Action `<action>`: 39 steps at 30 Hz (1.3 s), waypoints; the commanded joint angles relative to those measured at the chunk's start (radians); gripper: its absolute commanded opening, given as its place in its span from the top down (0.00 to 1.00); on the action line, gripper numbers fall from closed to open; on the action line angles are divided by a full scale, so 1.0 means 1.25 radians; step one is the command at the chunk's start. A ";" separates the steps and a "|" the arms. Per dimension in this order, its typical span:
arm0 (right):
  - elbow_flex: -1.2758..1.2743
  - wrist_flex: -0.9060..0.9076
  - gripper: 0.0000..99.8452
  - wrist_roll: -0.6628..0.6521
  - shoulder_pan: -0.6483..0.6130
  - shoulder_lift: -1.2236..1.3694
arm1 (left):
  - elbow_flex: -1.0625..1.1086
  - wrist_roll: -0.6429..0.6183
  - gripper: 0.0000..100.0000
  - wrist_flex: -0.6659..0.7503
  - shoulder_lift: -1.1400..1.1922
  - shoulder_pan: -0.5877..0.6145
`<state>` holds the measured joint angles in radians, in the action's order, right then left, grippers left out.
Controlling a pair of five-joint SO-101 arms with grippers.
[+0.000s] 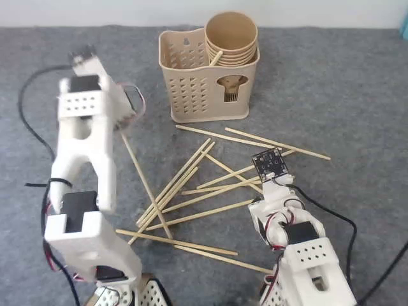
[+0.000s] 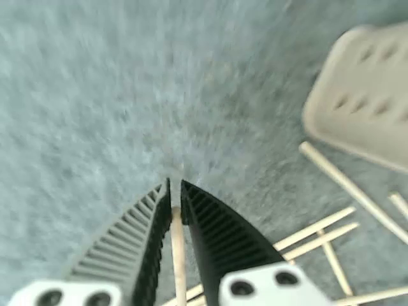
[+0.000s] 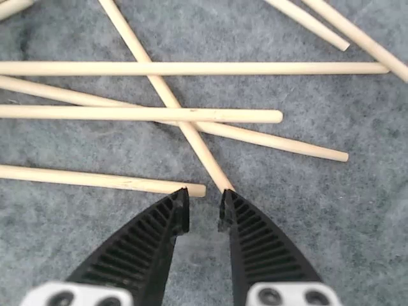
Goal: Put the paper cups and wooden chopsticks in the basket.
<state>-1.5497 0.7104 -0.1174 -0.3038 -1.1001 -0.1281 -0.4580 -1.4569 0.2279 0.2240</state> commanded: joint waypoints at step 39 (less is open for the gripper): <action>0.005 -0.017 0.91 -0.009 0.004 -0.017 | -1.174 0.069 0.99 0.220 0.053 -0.185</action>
<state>-1.5497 0.7089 -0.1174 -0.3038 -1.1001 -1.6026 -0.3552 -1.2651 0.2524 0.0169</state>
